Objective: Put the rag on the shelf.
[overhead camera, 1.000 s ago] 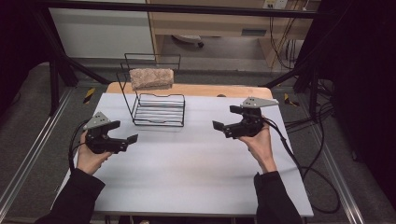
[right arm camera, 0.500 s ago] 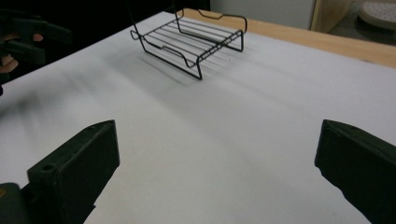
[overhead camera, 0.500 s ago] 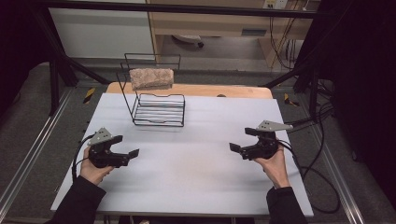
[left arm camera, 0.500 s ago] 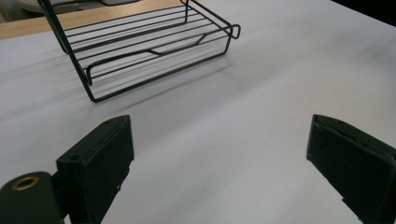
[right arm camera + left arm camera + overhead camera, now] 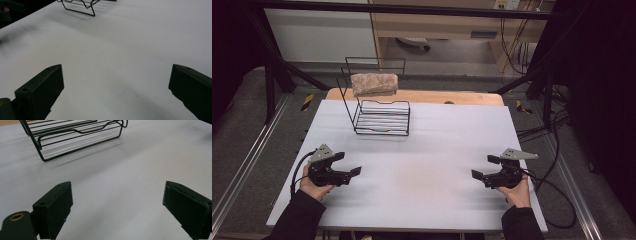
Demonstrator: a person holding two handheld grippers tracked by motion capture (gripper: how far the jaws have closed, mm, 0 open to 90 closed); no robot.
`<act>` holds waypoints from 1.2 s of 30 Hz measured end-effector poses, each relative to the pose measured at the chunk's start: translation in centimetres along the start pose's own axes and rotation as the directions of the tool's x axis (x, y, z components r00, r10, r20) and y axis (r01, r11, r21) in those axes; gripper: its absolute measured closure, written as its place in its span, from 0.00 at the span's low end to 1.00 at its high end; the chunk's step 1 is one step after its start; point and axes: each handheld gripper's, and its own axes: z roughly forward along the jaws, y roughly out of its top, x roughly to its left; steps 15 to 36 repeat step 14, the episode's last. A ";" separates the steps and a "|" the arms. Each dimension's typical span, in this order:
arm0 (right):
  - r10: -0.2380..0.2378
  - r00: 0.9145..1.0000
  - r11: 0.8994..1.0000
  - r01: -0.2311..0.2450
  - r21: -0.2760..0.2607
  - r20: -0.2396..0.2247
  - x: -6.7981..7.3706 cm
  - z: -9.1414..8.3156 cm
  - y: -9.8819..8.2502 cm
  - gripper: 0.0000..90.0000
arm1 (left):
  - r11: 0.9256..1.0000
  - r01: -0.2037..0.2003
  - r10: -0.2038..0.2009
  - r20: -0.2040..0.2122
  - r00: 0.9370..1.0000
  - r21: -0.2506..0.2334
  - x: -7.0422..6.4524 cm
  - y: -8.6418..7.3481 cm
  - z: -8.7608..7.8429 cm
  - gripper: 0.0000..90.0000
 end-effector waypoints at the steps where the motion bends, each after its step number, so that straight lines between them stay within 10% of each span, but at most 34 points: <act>1: 0.004 1.000 1.000 -0.004 0.008 0.000 -0.1 -0.1 -0.2 0.00 | 1.000 -0.001 0.001 0.000 1.000 0.002 0.0 -0.1 0.0 0.10; 36: -0.002 1.000 1.000 0.002 0.024 0.005 -0.1 -0.3 -1.1 0.00 | 1.000 -0.007 0.007 0.006 1.000 0.017 -0.1 -0.7 0.1 0.10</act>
